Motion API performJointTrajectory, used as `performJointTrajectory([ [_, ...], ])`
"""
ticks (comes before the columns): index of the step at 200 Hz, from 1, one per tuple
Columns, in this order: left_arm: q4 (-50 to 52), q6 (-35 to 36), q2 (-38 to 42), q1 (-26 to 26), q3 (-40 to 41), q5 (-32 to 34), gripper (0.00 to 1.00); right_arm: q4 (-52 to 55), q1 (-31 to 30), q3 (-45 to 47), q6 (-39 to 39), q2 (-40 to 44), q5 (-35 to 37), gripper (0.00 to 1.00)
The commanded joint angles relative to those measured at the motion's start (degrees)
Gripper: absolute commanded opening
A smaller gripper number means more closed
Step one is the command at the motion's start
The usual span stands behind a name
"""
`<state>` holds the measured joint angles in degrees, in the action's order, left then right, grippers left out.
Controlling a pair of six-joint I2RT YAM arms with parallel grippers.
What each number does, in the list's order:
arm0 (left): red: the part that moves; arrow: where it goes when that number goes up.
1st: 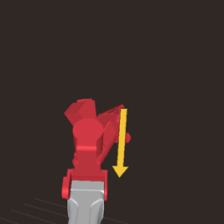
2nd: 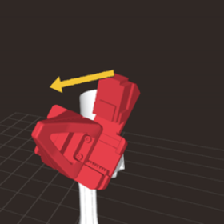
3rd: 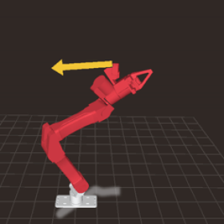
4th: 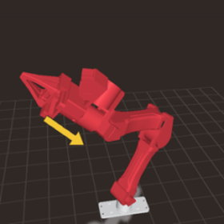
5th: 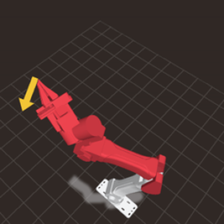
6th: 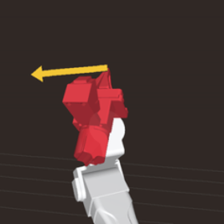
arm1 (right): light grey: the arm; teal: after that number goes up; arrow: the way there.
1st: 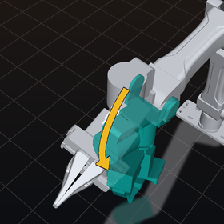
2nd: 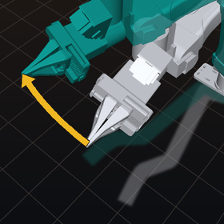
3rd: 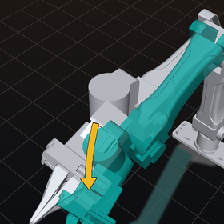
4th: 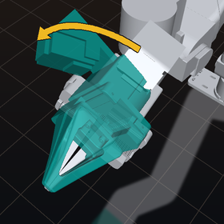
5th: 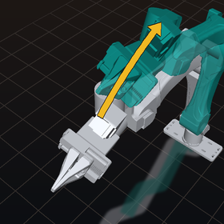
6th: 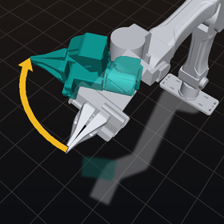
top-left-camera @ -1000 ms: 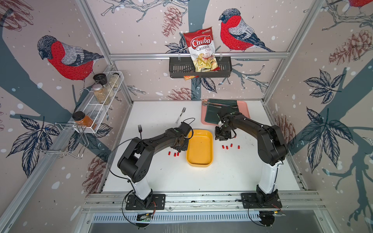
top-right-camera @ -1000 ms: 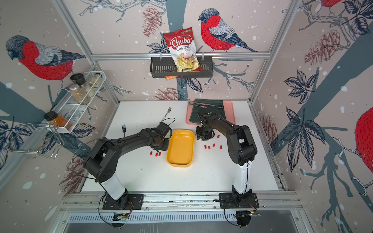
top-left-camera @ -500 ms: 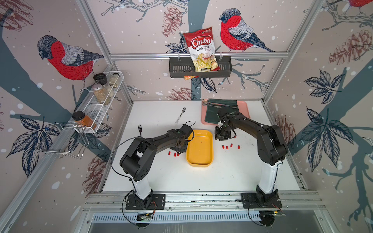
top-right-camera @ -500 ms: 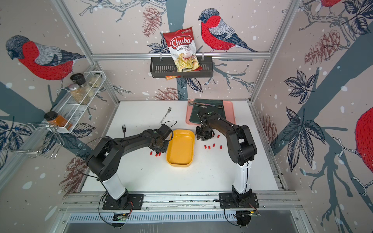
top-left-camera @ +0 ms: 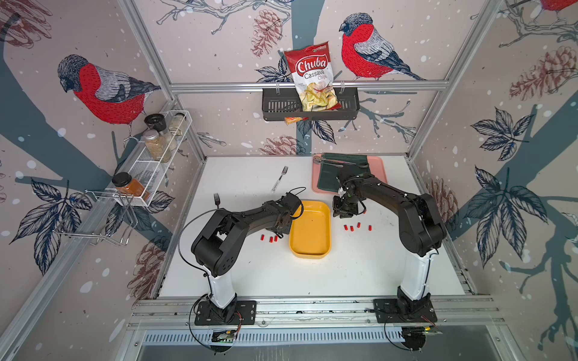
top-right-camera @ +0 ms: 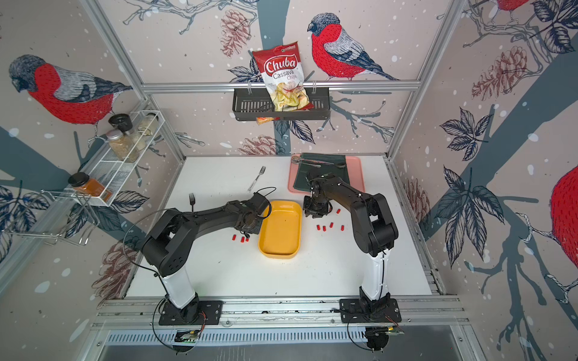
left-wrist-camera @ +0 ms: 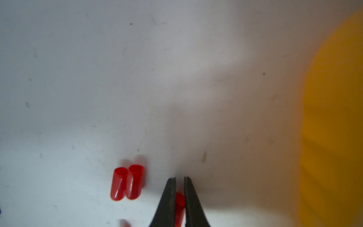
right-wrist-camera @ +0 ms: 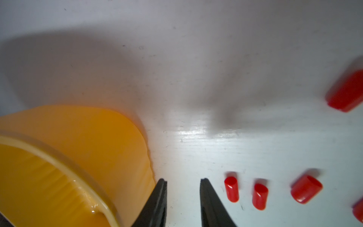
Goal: Take the screw protection sleeves out of the storage box
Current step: Adjust the screw protection sleeve at the center of the board.
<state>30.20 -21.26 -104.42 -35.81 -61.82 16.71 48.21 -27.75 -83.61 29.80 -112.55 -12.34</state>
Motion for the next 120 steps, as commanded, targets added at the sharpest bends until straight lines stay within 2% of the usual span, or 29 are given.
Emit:
performJointTrajectory([
  [1, 2.6, -1.4, -1.1, 0.0, 0.1, -0.9, 0.07, 0.7, -0.2, 0.1, -0.3, 0.3, 1.1, 0.34],
  [36, 3.2, -2.6, -1.3, 0.0, -1.2, 1.2, 0.01, 0.8, -0.2, 0.1, -0.2, 0.2, 1.2, 0.34],
  [120, 2.5, -7.1, -1.2, 0.7, -3.4, 5.9, 0.04, 0.6, -0.3, 0.7, -0.3, 0.7, 1.2, 0.34],
])
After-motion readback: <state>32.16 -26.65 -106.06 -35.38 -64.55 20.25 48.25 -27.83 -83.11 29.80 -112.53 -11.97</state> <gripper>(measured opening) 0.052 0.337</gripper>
